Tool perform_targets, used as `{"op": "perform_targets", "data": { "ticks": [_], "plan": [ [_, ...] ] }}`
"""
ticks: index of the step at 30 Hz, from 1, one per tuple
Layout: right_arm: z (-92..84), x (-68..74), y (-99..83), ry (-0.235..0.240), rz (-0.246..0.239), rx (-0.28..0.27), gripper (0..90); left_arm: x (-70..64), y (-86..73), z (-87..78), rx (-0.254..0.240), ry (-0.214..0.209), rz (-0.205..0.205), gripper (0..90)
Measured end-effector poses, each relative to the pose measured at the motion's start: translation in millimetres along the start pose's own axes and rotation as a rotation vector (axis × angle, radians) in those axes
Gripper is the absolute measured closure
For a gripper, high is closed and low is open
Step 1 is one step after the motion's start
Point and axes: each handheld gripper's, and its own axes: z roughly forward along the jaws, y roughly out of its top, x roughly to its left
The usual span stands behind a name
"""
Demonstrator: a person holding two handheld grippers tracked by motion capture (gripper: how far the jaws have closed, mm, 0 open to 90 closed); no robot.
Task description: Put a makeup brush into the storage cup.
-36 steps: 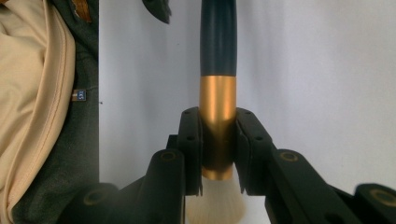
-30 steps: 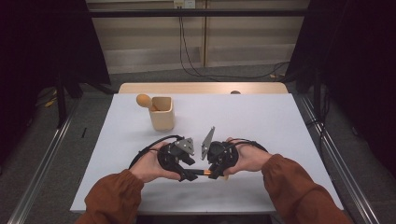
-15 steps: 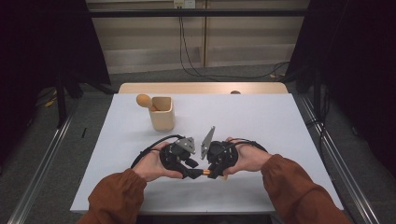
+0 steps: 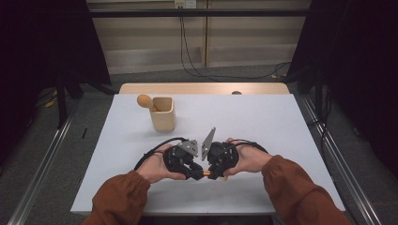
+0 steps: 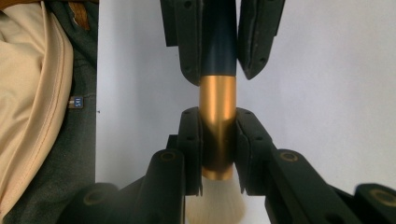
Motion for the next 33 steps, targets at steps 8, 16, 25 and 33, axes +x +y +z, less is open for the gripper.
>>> {"op": "perform_targets", "data": {
  "ticks": [8,16,25,33],
  "plan": [
    [1.0,0.4,-1.1,-0.002,0.0,-0.006,74.2,-0.7,-1.3,2.3,0.006,-0.008,0.029,73.6],
    [1.2,0.7,-2.3,0.009,-0.017,-0.006,74.0,-2.6,-2.4,3.4,0.008,-0.033,0.029,74.5],
    [2.7,2.2,-2.5,0.002,-0.018,-0.012,52.9,-1.3,-4.6,2.3,-0.002,-0.01,0.01,74.7],
    [-2.3,-0.3,-8.8,-0.023,0.043,-0.062,31.5,-0.2,-11.8,-3.5,-0.019,-0.003,-0.034,74.6]
  ]
}}
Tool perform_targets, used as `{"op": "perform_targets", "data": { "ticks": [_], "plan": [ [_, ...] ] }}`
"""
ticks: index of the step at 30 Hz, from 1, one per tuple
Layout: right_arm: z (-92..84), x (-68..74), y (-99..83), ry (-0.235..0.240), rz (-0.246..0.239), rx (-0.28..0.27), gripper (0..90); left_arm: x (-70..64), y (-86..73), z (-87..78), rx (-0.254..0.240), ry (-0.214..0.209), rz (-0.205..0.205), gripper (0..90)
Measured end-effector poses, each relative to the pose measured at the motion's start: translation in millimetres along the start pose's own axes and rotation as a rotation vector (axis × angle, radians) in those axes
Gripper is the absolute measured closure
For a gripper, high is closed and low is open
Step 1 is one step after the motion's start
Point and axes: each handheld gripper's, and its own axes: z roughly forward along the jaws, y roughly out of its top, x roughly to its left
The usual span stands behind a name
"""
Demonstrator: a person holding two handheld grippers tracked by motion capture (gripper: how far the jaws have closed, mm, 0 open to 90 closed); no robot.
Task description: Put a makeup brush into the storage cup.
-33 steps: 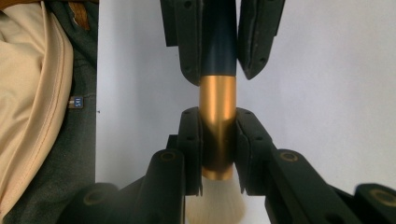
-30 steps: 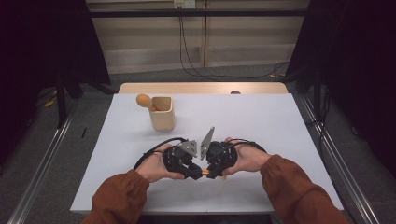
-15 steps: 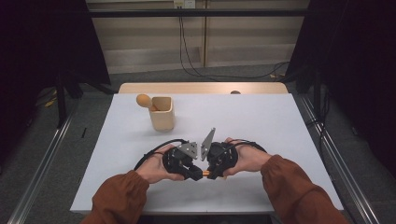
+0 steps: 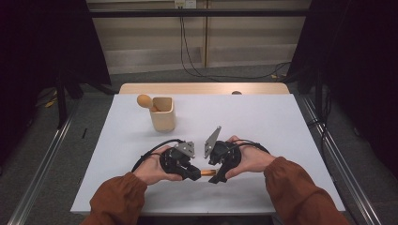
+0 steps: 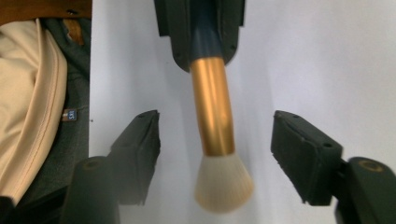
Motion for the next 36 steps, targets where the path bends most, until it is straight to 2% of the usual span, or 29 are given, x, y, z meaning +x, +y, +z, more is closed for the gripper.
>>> {"op": "perform_targets", "data": {
  "ticks": [6,9,12,16,20,29,36],
  "plan": [
    [-1.9,-3.6,-8.1,-0.021,0.038,-0.04,19.8,2.1,-4.5,-5.6,-0.015,0.012,-0.024,74.5],
    [-3.9,-2.1,-11.9,-0.02,0.068,-0.052,18.0,1.4,-7.8,-9.4,-0.022,0.022,-0.039,74.6],
    [-4.9,-2.5,-15.7,-0.027,0.07,-0.071,16.1,1.6,-11.1,-13.9,-0.032,0.035,-0.049,74.6],
    [-7.2,-4.1,-21.0,-0.038,0.096,-0.091,12.9,2.5,-16.9,-21.6,-0.074,0.065,-0.074,74.6],
    [-10.2,-4.3,-24.5,-0.053,0.113,-0.115,9.9,2.3,-22.8,-27.4,-0.112,0.076,-0.089,74.5],
    [-11.9,-2.3,-32.8,-0.054,0.139,-0.151,5.7,3.4,-33.1,-35.4,-0.145,0.105,-0.113,74.5],
    [-13.6,-2.5,-42.7,-0.097,0.186,-0.178,4.6,0.3,-43.7,-41.9,-0.183,0.131,-0.143,74.6]
  ]
}}
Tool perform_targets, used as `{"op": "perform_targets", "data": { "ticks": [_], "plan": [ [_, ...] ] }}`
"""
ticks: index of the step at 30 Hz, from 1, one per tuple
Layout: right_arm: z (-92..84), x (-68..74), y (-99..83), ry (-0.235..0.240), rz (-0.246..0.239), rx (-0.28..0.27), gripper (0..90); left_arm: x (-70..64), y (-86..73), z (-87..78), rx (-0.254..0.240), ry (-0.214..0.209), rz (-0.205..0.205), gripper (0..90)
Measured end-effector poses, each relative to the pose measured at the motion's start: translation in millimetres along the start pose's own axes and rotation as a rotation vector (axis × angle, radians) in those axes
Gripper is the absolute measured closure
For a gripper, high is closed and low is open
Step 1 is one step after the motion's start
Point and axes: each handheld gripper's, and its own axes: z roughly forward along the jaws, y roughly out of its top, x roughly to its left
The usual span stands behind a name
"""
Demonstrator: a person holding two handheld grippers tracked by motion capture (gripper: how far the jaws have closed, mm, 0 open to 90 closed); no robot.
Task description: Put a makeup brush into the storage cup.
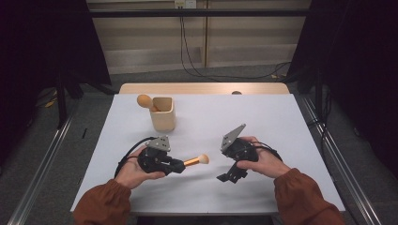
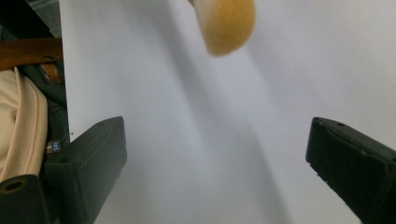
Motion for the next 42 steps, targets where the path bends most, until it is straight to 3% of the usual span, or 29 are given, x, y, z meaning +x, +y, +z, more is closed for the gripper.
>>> {"op": "perform_targets", "data": {
  "ticks": [5,14,18,20,28,34,40,42],
  "plan": [
    [-5.4,-1.1,-7.9,-0.008,0.021,-0.053,4.0,1.7,-3.5,-6.0,-0.019,0.009,-0.009,74.5],
    [-7.7,0.5,-27.4,-0.051,0.121,-0.092,4.2,1.1,-11.6,-8.6,-0.046,0.033,-0.038,74.6],
    [-5.4,4.1,-32.4,-0.046,0.132,-0.097,4.5,0.7,-15.8,-12.1,-0.078,0.03,-0.055,74.6],
    [-4.3,6.7,-34.6,-0.046,0.136,-0.113,4.6,0.8,-16.6,-13.8,-0.095,0.049,-0.054,74.5],
    [-1.2,12.2,-44.6,-0.006,0.152,-0.168,4.3,-2.0,-19.2,-10.1,-0.145,0.045,-0.029,74.5],
    [-5.7,16.4,-50.4,-0.048,0.147,-0.232,5.8,-1.8,-21.7,-7.4,-0.202,0.032,-0.042,74.5],
    [-7.5,17.6,-52.5,-0.079,0.143,-0.287,4.6,-3.4,-20.2,-6.6,-0.254,0.038,-0.03,74.6],
    [-6.0,17.9,-51.9,-0.097,0.14,-0.302,4.6,-3.8,-19.6,-7.8,-0.267,0.083,-0.041,74.5]
  ]
}}
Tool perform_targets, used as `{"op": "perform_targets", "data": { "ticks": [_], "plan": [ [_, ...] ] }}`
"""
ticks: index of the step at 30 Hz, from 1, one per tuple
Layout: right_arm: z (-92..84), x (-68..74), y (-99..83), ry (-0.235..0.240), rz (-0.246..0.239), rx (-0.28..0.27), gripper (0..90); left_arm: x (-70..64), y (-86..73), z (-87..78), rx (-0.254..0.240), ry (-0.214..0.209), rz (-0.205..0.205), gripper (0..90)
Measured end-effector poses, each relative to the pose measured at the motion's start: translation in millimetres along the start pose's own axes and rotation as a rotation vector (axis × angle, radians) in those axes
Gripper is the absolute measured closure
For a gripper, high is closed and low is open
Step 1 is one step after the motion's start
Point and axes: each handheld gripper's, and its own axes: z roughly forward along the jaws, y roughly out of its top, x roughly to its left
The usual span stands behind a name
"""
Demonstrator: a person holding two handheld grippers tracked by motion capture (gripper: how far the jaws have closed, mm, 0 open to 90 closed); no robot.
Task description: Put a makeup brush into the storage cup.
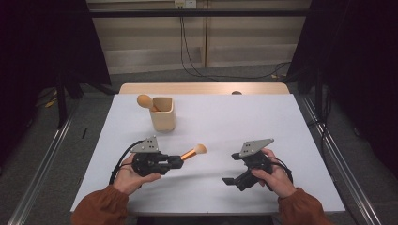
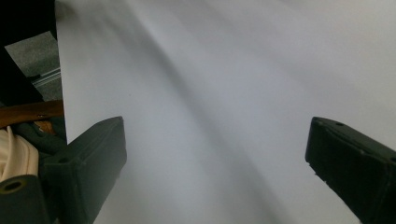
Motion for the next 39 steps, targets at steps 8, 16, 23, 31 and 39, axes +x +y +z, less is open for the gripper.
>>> {"op": "perform_targets", "data": {
  "ticks": [8,16,23,31,39],
  "plan": [
    [-1.3,-0.6,1.2,-0.041,0.016,-0.077,3.2,1.1,1.2,-3.8,-0.083,-0.011,-0.013,74.5],
    [-2.2,1.9,3.3,-0.071,0.077,-0.181,6.2,-0.4,3.7,-4.6,-0.137,-0.019,-0.02,74.5],
    [-0.1,5.6,4.4,-0.083,0.104,-0.236,9.7,-3.9,6.7,-5.6,-0.182,-0.044,-0.02,74.4],
    [0.1,11.0,7.9,-0.061,0.107,-0.28,4.3,-5.4,9.4,-6.6,-0.219,-0.038,-0.006,74.4],
    [1.4,10.6,9.7,-0.049,0.103,-0.344,1.2,-5.5,11.7,-4.0,-0.234,-0.044,-0.002,74.5]
  ]
}}
